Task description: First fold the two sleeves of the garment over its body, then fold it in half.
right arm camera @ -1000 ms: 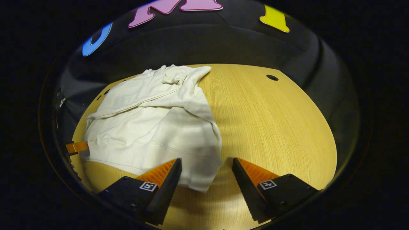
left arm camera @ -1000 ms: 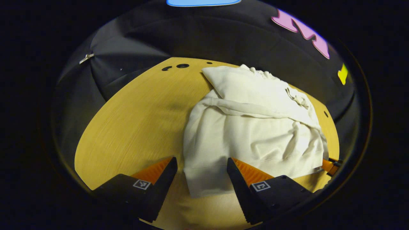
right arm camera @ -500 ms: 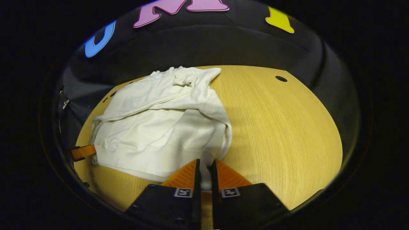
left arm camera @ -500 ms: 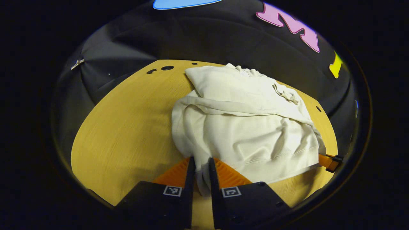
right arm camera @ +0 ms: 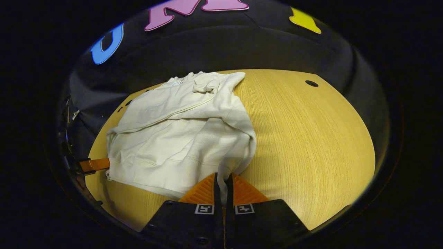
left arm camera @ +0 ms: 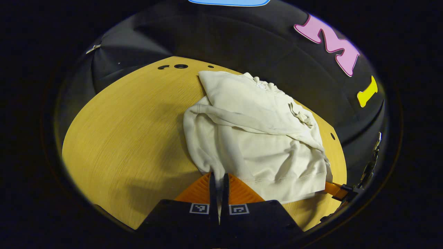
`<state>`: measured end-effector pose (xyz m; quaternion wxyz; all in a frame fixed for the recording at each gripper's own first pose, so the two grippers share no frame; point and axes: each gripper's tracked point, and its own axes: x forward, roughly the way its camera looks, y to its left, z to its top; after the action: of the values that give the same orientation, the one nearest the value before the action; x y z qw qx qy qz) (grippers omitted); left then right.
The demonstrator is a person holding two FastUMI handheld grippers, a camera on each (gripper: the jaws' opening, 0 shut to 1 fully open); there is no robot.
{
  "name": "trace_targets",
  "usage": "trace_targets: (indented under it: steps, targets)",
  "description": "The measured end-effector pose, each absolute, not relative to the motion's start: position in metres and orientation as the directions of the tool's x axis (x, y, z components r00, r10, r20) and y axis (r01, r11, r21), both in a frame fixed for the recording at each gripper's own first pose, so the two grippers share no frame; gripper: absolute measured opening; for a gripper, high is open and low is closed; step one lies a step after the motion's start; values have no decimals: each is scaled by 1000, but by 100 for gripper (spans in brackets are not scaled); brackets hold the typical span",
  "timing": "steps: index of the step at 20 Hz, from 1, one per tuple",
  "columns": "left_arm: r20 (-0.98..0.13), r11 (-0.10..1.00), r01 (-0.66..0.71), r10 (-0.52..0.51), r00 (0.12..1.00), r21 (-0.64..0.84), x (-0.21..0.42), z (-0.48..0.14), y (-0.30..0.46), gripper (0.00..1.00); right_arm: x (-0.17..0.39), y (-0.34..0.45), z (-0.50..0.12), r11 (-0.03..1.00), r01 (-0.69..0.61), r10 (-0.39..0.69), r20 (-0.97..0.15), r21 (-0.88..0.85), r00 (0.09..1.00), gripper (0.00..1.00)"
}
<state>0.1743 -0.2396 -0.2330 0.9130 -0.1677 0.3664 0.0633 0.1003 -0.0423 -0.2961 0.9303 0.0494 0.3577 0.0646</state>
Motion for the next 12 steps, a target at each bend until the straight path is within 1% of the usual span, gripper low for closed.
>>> trace_targets:
  steps: [4,9,12]
  targets:
    - [-668,930,-246,0,744,-274,178,-220,-236,7,106,-37,-290,979,-71,182,-661,192,728,7]
    - [-609,907,-254,-3,793,-335,196,-182,-226,7,124,-22,-268,977,-138,212,-629,164,748,7]
    - [-559,900,-237,-8,829,-366,215,-151,-221,7,142,-7,-248,968,-150,242,-593,201,768,7]
